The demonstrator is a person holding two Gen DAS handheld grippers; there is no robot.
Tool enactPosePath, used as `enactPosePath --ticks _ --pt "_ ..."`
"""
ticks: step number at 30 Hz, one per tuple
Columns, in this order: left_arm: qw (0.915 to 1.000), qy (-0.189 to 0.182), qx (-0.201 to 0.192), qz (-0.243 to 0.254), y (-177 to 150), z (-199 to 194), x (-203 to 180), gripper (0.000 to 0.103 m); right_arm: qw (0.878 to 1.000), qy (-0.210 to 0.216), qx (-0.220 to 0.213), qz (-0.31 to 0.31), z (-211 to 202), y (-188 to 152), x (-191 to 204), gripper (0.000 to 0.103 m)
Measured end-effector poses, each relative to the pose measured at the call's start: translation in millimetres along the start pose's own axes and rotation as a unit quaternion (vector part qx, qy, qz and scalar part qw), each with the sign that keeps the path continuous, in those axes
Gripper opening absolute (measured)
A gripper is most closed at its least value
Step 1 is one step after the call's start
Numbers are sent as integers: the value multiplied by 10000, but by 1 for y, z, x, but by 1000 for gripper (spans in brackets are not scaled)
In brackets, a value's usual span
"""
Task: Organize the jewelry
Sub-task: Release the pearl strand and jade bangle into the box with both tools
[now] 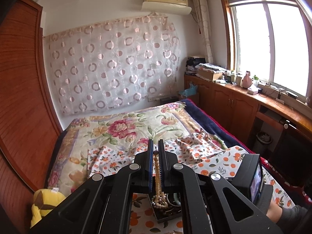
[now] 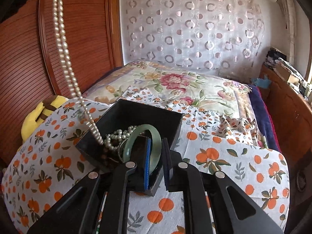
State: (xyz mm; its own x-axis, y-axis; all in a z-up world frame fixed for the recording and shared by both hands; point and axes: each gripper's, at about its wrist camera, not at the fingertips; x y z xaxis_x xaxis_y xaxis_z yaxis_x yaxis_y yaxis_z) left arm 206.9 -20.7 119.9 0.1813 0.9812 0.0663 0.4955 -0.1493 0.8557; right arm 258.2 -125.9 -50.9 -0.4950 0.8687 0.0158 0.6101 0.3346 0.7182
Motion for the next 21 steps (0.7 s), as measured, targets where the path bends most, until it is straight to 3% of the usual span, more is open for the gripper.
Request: enactPosePath --ticks 17,21 --pt "9996 -142 244 86 -14 23 -15 5 9998 49 -165 -63 -40 -32 -6 14" --pt "9993 -128 346 95 -26 23 -15 28 9997 41 -164 -192 -51 -43 -2 14"
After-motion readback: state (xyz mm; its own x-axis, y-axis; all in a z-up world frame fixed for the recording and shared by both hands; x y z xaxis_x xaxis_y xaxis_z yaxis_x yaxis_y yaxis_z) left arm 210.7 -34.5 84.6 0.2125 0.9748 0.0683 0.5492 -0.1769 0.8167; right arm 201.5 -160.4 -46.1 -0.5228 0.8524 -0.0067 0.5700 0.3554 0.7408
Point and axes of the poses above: each gripper's, at about its wrist camera, not at the fingertips, and z roughly the way its jaws point, x to its left, y to its top, and after that the axes turned 4 degrees about x, right-handed
